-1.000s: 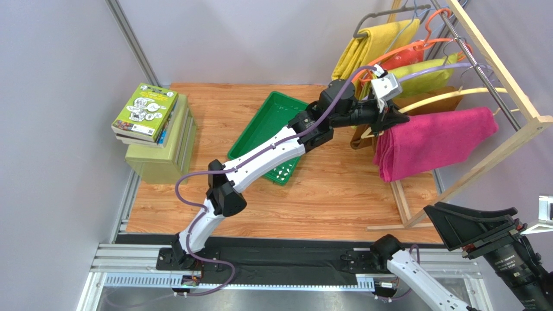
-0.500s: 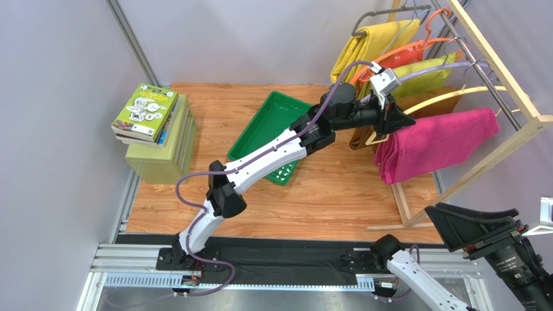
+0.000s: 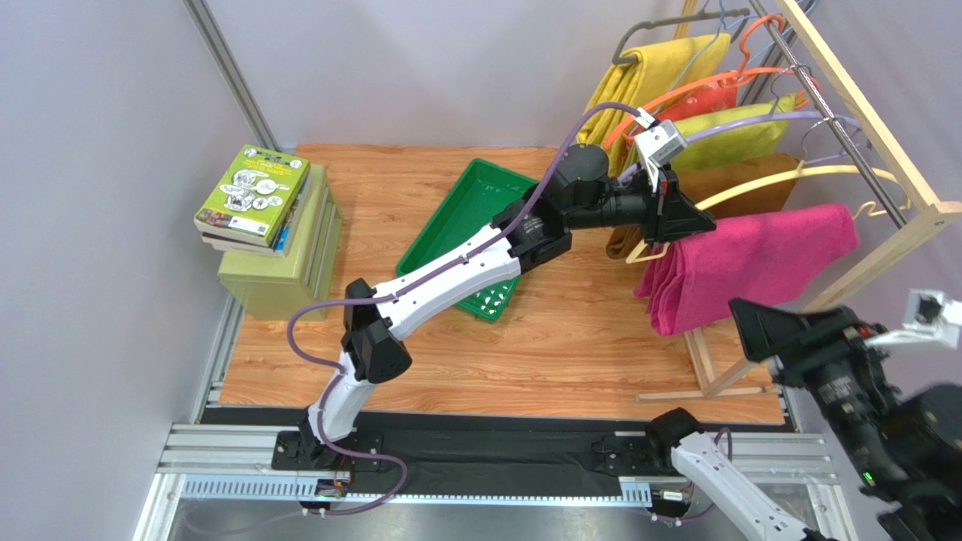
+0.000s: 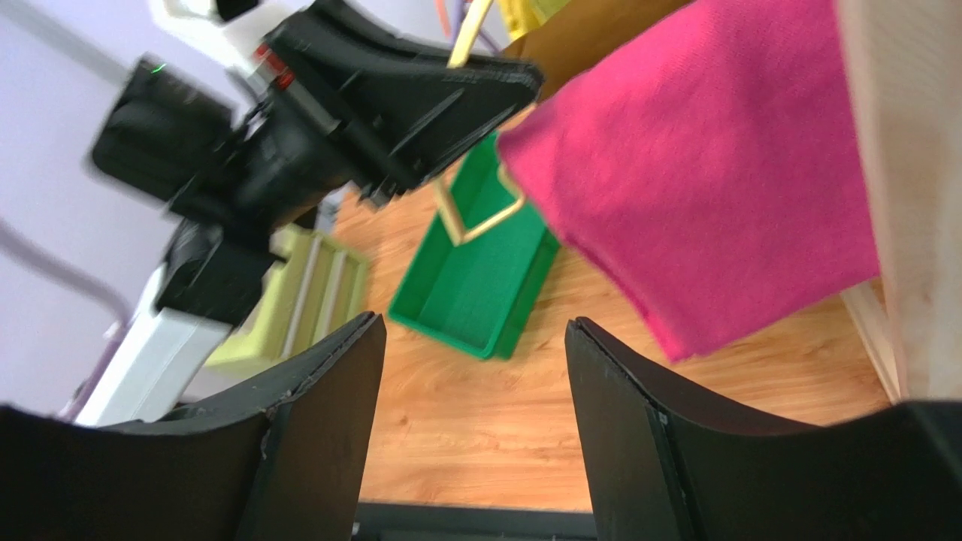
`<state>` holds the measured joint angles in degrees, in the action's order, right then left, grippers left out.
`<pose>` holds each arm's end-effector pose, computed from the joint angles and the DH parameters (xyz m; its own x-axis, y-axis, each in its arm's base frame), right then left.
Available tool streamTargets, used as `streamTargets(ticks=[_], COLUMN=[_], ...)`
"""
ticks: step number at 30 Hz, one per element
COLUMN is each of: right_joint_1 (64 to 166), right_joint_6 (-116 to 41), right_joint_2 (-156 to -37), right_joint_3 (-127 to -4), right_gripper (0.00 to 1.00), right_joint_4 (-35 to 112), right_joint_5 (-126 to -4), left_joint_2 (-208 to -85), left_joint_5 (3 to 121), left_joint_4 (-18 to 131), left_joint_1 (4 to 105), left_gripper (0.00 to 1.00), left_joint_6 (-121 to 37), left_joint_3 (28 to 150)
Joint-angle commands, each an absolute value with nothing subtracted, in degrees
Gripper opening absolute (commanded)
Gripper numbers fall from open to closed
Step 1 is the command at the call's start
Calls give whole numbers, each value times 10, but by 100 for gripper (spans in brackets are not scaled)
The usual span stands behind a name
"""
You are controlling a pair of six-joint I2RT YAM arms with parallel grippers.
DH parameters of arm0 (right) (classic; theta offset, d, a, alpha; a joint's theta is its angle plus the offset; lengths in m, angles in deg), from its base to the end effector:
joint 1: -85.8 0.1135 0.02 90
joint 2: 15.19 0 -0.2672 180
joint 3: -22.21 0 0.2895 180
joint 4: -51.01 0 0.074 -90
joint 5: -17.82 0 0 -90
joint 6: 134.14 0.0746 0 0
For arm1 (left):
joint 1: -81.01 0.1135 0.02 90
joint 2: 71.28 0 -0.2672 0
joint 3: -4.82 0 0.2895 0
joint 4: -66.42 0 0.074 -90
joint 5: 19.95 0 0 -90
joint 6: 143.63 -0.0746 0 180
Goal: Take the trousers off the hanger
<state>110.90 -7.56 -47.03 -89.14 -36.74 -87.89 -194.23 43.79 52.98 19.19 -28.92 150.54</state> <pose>-0.0005 -0.0225 0.5182 -0.2030 0.5384 -0.8179 -0.0557 0.8275 0.5586 0.2407 -0.5192 0.4726 -0.3471 -0.1460 -0.9264 0.9374 -0.0246 -0.3473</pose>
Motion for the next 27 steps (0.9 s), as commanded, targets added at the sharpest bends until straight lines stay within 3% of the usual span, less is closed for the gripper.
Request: streamTargets(ticks=[1,20,27], right_joint_1=[1054,1022,1022], right_joint_6=[-93,-51,-48], right_joint_2=[-533,-645,-648], right_joint_3=[-876,-856,-804], right_gripper=[65,66,49], right_joint_4=[-293,-133,-83], right_joint_5=[-846,-923,-966], left_joint_2=[-1863,-1874,-1868], left_joint_5=[417,376,359], left_joint_4=[581,524,516], left_joint_1=[185,194,195], left_gripper=[0,0,0], left_joint_6=[-310,-320,-320], left_joint_3=[1542,1544,1542])
